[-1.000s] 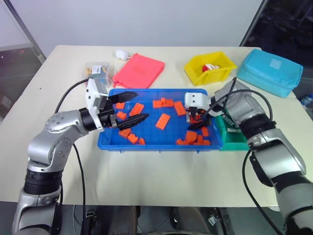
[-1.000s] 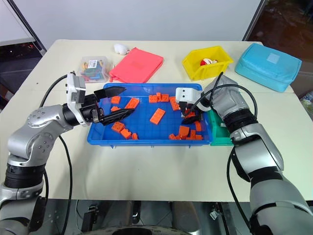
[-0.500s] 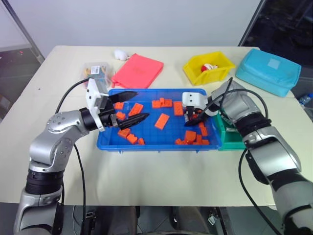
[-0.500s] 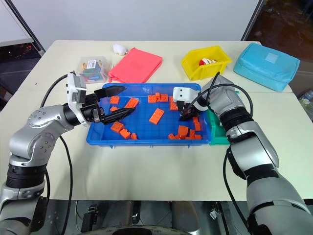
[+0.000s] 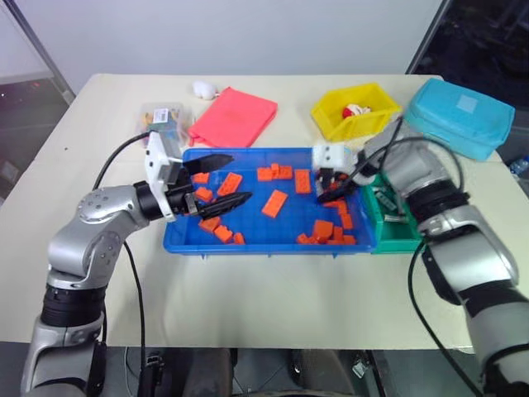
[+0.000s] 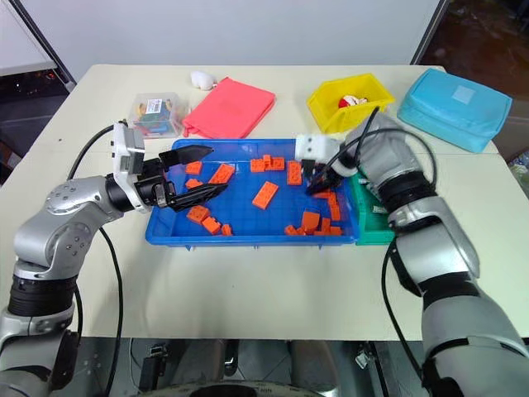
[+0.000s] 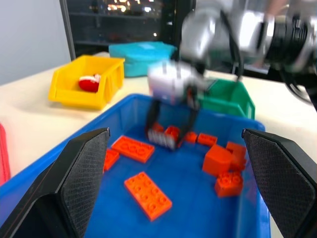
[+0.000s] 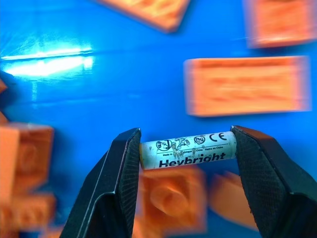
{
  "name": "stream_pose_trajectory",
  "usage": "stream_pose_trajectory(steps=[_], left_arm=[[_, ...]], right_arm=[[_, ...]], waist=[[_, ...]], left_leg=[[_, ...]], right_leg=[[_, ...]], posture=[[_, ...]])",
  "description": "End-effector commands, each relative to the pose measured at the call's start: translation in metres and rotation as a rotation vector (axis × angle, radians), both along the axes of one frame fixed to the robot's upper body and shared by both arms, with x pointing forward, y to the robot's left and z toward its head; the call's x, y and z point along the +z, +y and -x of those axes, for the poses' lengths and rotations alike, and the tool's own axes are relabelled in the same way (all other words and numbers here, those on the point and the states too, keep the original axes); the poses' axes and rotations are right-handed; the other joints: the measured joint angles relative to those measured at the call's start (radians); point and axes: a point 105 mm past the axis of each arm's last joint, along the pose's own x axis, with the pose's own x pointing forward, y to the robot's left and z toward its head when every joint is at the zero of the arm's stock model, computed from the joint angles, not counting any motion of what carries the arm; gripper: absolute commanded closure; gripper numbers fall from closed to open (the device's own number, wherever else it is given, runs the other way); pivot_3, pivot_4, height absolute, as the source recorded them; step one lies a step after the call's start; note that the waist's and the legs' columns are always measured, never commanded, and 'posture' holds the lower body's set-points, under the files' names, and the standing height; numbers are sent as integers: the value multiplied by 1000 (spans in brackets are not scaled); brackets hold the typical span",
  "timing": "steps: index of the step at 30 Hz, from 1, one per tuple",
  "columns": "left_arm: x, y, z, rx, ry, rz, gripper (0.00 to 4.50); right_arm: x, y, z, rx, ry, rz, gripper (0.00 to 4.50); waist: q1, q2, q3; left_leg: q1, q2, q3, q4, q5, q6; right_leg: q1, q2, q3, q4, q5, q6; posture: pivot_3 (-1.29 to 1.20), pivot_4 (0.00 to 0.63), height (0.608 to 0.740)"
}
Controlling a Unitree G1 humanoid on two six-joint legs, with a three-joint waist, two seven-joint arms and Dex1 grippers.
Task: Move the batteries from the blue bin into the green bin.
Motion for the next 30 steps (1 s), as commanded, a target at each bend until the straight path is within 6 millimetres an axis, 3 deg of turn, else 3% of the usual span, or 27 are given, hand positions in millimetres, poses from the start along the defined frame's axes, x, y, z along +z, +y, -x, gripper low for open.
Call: stream_pose_trajectory(steps=[1, 6, 10, 15, 16, 20, 23, 27, 30], left_arm=[[13, -3, 3, -59, -41, 5, 0], [13, -9, 0, -103, -35, 1, 0], [11, -12, -2, -142, -20, -15, 0], [8, -15, -5, -186, -13, -49, 0], [8, -16, -6, -192, -12, -49, 0], [9, -17, -9, -208, -15, -59, 0], [10, -16, -9, -210, -20, -64, 0], [16, -9, -15, -152, -50, -49, 0], [32, 20, -37, 59, -133, 3, 0]], right_arm=[[58, -19, 8, -4, -139, -28, 2267], [76, -60, 30, -130, -166, -49, 2267], [69, -89, 57, -233, -136, -49, 2267], [50, -103, 76, -317, -92, -67, 2267], [44, -105, 76, -331, -94, -73, 2267], [30, -112, 74, -370, -98, -82, 171], [32, -116, 69, -399, -133, -91, 50], [49, -122, 55, -456, -229, -156, 50], [77, -144, 39, -599, -416, -291, 50]], waist=[[6, 0, 0], [9, 0, 0], [15, 0, 0], [11, 0, 0], [8, 0, 0], [3, 0, 0], [0, 0, 0], [-1, 0, 0], [0, 0, 0]], left_leg=[[0, 0, 0, -1, 0, 0], [-2, 0, 0, -2, -1, 1], [-4, 0, 0, -2, -1, 2], [-4, 0, 1, -1, -1, 2], [-4, 0, 1, -1, -1, 2], [-4, 0, 1, 1, -1, 2], [-4, 0, 1, 1, -1, 2], [-4, 0, 1, 1, -1, 2], [-4, 0, 1, 1, -1, 2]], right_leg=[[0, 0, 0, 0, 0, 0], [1, 0, -1, -6, 0, 0], [0, 0, -1, -7, 0, 0], [0, 0, 0, -7, 0, 0], [0, 0, 0, -7, 0, 0], [0, 0, 0, -7, 0, 0], [0, 0, 0, -7, 0, 1], [0, 0, 0, -7, 0, 1], [0, 0, 0, -7, 0, 1]], posture=[[0, 150, 740], [0, 150, 740], [0, 150, 740], [0, 150, 740], [0, 150, 740], [0, 150, 740], [0, 150, 740], [0, 150, 740], [0, 150, 740]])
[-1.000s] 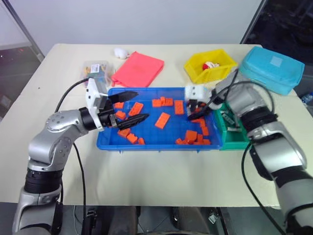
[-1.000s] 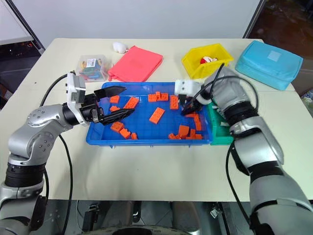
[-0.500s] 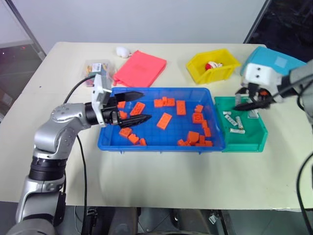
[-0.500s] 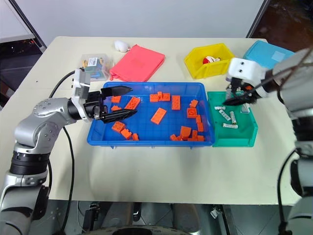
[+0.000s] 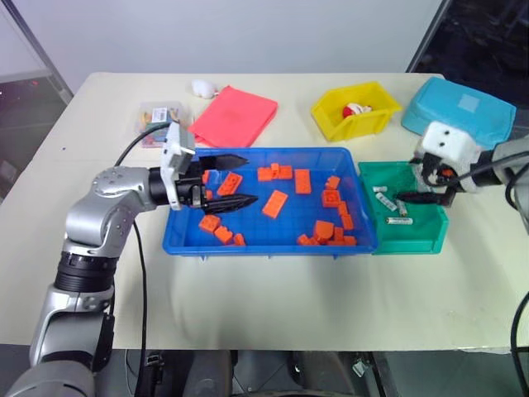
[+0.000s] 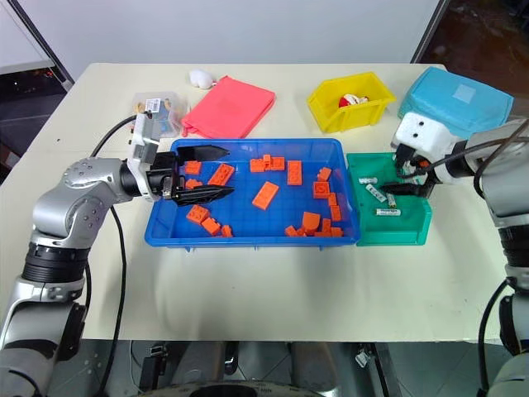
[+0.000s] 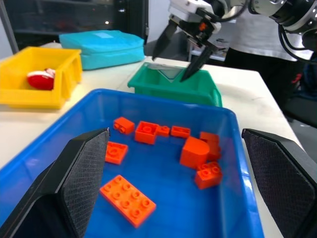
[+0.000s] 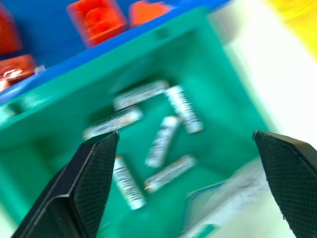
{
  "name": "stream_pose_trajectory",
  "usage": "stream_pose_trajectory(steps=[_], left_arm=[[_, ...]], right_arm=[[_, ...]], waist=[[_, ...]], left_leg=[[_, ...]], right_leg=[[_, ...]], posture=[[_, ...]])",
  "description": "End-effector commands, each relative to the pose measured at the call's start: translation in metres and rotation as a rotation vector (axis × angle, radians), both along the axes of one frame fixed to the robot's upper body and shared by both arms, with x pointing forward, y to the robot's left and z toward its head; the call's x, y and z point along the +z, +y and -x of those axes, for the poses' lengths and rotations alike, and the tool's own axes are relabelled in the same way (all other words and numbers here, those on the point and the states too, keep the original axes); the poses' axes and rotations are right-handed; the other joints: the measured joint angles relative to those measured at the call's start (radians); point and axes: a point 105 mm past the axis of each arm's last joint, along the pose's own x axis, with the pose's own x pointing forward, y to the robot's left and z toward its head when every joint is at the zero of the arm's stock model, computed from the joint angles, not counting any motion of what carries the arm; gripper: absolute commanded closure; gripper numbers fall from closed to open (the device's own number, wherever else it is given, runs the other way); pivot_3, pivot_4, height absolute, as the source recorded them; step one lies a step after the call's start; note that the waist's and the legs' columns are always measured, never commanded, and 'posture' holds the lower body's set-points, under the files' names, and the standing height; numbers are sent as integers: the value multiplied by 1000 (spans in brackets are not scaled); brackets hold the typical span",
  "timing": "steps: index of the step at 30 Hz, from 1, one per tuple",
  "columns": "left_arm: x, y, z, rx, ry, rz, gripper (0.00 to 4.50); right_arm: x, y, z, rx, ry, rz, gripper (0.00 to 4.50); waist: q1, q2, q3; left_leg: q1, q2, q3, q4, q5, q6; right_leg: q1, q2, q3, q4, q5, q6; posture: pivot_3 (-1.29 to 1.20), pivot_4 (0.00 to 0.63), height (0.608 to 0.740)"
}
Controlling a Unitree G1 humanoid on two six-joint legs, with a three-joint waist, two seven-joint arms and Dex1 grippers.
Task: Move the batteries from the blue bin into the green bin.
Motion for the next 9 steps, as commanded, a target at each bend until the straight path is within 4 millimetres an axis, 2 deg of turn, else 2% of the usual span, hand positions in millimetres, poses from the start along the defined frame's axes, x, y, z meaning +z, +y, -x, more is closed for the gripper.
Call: stream_pose_trajectory(steps=[1, 3, 6, 9], left_arm=[[31, 39, -22, 241, -141, 69, 0], [33, 59, -28, 349, -165, 79, 0], [31, 103, -33, 573, -198, 64, 0], [26, 143, -31, 752, -203, 39, 0]], right_arm=[[49, -29, -13, -164, -287, -106, 50], [53, -41, -12, -213, -375, -154, 50], [31, -79, -2, -360, -421, -100, 50], [14, -106, 5, -503, -483, -149, 50]], waist=[[2, 0, 0], [4, 0, 0], [10, -1, -1], [11, -1, -1]], left_leg=[[0, 0, 0, 0, 0, 0], [0, 0, 0, 0, 0, 0], [-1, 0, -1, -2, -1, 1], [-1, -1, 1, -2, -1, 2]], right_leg=[[0, 0, 0, 0, 0, 0], [0, 0, 0, 0, 0, 0], [-1, 0, 0, 0, 0, 0], [-1, -2, 0, -1, 0, 0]], posture=[[0, 150, 740], [0, 150, 740], [0, 150, 740], [0, 150, 740]])
